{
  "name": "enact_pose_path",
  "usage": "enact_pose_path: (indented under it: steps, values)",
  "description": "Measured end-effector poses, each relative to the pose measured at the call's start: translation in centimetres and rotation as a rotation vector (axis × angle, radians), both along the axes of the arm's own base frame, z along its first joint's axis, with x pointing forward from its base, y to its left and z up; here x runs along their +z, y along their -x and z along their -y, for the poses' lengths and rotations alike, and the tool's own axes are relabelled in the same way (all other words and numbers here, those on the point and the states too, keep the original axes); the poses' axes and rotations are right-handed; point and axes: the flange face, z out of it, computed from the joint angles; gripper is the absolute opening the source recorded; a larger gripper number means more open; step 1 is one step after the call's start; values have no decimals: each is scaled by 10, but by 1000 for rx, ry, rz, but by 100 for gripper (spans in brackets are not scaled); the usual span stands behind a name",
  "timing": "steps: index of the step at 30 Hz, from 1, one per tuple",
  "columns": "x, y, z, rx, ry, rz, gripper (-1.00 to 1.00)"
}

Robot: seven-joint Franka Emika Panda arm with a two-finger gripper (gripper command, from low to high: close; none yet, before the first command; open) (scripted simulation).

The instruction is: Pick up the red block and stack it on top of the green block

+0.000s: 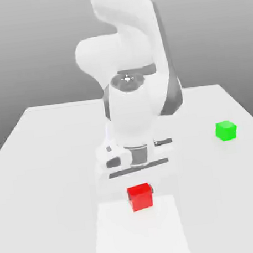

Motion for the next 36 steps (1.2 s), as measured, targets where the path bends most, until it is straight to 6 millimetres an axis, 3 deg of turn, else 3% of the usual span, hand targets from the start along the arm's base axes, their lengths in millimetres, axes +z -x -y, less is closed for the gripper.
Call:
enact_pose_path:
  steps: [5, 10, 15, 21, 27, 33, 36]
  values:
    - [21, 6, -63, 271, -17, 12, -100]
    - [36, 28, -137, 612, -33, 25, -100]
    - [48, 68, -205, 956, -41, 35, -100]
    - [57, 136, -271, 1370, -41, 39, -100]
    - [58, 218, -315, 1784, -30, 31, -100]
    - [49, 308, -333, 2198, -7, 7, -100]
    - [45, 325, -335, 2278, 10, 1, -100]
